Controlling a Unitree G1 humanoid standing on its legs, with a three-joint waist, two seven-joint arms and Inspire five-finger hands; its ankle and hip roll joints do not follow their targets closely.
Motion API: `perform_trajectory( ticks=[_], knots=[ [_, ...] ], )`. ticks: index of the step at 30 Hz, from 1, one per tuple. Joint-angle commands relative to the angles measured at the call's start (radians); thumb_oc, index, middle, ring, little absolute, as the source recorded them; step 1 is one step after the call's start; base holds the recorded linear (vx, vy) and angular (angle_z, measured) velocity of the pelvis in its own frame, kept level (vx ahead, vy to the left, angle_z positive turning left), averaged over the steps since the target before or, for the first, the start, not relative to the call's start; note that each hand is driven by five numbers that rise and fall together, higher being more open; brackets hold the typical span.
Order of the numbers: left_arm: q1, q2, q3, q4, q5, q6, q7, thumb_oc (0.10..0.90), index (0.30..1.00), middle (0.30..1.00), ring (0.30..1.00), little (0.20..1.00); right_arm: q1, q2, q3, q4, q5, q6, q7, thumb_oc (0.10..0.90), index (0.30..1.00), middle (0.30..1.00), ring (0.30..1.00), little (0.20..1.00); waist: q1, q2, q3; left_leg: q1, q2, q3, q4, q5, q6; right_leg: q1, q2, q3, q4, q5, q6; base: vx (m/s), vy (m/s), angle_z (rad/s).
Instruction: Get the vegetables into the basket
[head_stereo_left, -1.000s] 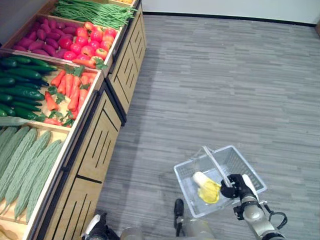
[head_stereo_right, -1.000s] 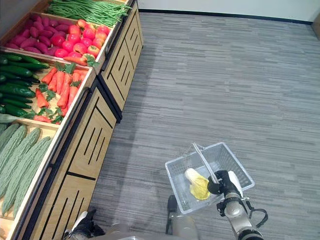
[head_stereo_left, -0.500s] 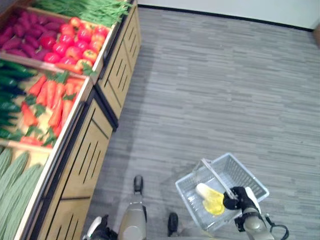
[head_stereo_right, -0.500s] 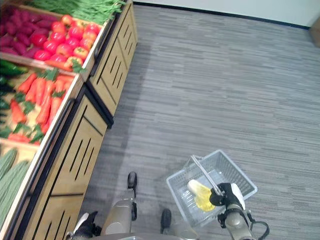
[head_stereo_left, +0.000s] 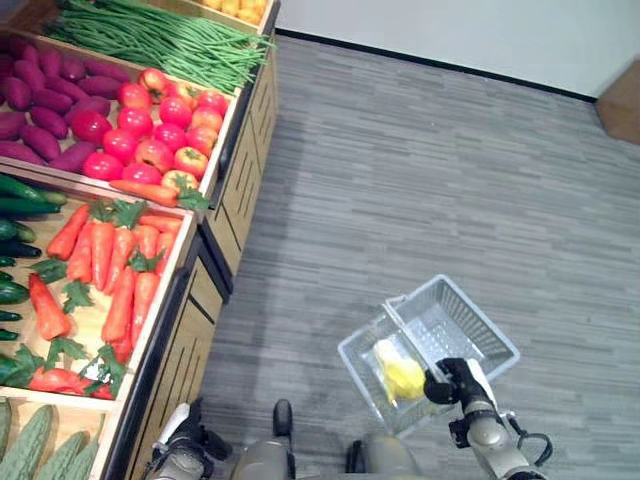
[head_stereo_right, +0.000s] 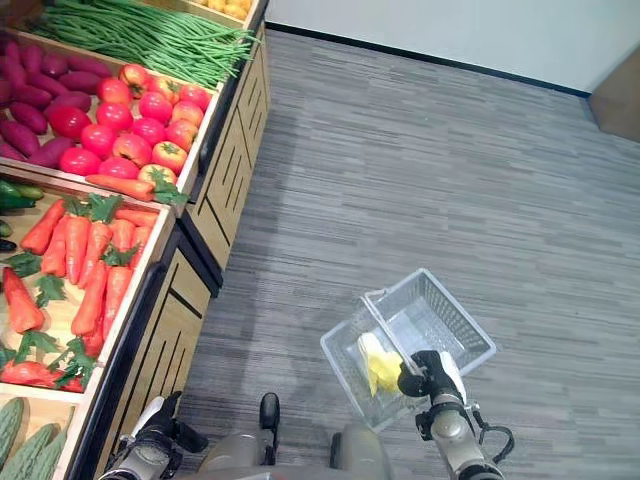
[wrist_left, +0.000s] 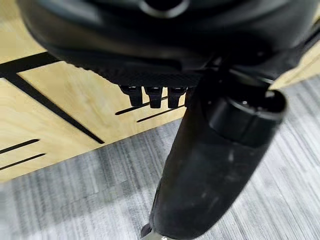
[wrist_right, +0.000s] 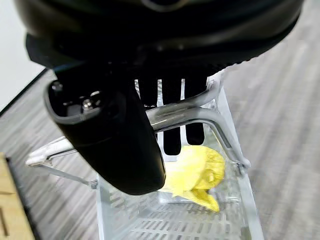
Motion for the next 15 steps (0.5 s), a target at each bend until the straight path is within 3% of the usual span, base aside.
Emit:
perform_trajectory(
  ticks=[1, 4, 5, 8, 10, 12, 15],
  knots=[
    [0.011, 0.021, 0.027, -0.002, -0.039, -0.007, 0.012, 0.9, 1.0, 1.0, 1.0, 1.0, -0.022, -0.049, -0.049, -0.071, 0.047, -0.053, -0.042, 0.4, 0.3, 0.3, 0.3, 0.3, -0.028, -0.009, 0.032, 0.025, 0.034, -0.053, 0.099, -0.093, -0.107, 0.015, -0.018, 0.035, -0.216, 0.221, 0.015, 0.36, -0.136, 0.81],
    [0.007, 0.02, 0.038, 0.012, -0.031, -0.007, 0.012, 0.9, 1.0, 1.0, 1.0, 1.0, -0.01, -0.052, -0.056, -0.094, 0.041, -0.048, -0.04, 0.4, 0.3, 0.3, 0.3, 0.3, -0.047, -0.006, 0.037, 0.086, 0.052, -0.094, 0.097, -0.128, -0.131, -0.009, -0.049, 0.061, -0.319, 0.279, 0.039, 0.47, -0.23, 0.86],
    [0.009, 0.016, 0.065, 0.017, -0.068, -0.007, 0.018, 0.9, 1.0, 1.0, 1.0, 1.0, -0.002, -0.054, -0.064, -0.1, 0.038, -0.044, -0.039, 0.4, 0.3, 0.3, 0.3, 0.3, -0.057, -0.005, 0.029, 0.139, 0.07, -0.149, 0.101, -0.143, -0.148, -0.033, -0.058, 0.077, -0.323, 0.309, 0.055, 0.5, -0.306, 0.59],
    [0.026, 0.011, 0.079, 0.018, -0.078, -0.008, 0.017, 0.9, 1.0, 1.0, 1.0, 1.0, 0.01, -0.055, -0.065, -0.096, 0.033, -0.044, -0.033, 0.4, 0.3, 0.3, 0.3, 0.3, -0.053, -0.007, 0.02, 0.172, 0.091, -0.173, 0.094, -0.132, -0.166, -0.011, -0.047, 0.045, -0.302, 0.305, 0.045, 0.37, -0.329, 1.0],
    [0.046, 0.0, 0.085, 0.03, -0.08, -0.005, 0.016, 0.9, 1.0, 1.0, 1.0, 1.0, 0.022, -0.068, -0.067, -0.09, 0.034, -0.048, -0.026, 0.4, 0.3, 0.3, 0.3, 0.3, -0.047, 0.005, -0.001, 0.171, 0.148, -0.206, 0.106, -0.062, -0.198, 0.017, -0.009, -0.002, -0.294, 0.285, 0.019, 0.32, -0.407, 0.42],
    [0.045, -0.001, 0.074, 0.023, -0.08, -0.007, 0.015, 0.9, 1.0, 1.0, 1.0, 1.0, 0.028, -0.084, -0.079, -0.087, 0.051, -0.053, -0.031, 0.4, 0.3, 0.3, 0.3, 0.3, -0.045, 0.017, -0.002, 0.144, 0.176, -0.21, 0.114, 0.001, -0.215, 0.026, 0.001, -0.041, -0.28, 0.258, 0.003, 0.24, -0.349, 0.36],
    [0.034, -0.011, 0.06, 0.003, -0.084, -0.01, 0.02, 0.9, 1.0, 1.0, 1.0, 1.0, 0.032, -0.104, -0.085, -0.077, 0.063, -0.057, -0.042, 0.4, 0.3, 0.3, 0.3, 0.3, -0.055, 0.036, 0.002, 0.104, 0.201, -0.14, 0.165, 0.043, -0.221, 0.049, -0.005, -0.099, -0.267, 0.214, -0.02, 0.16, -0.226, 0.6]
  ],
)
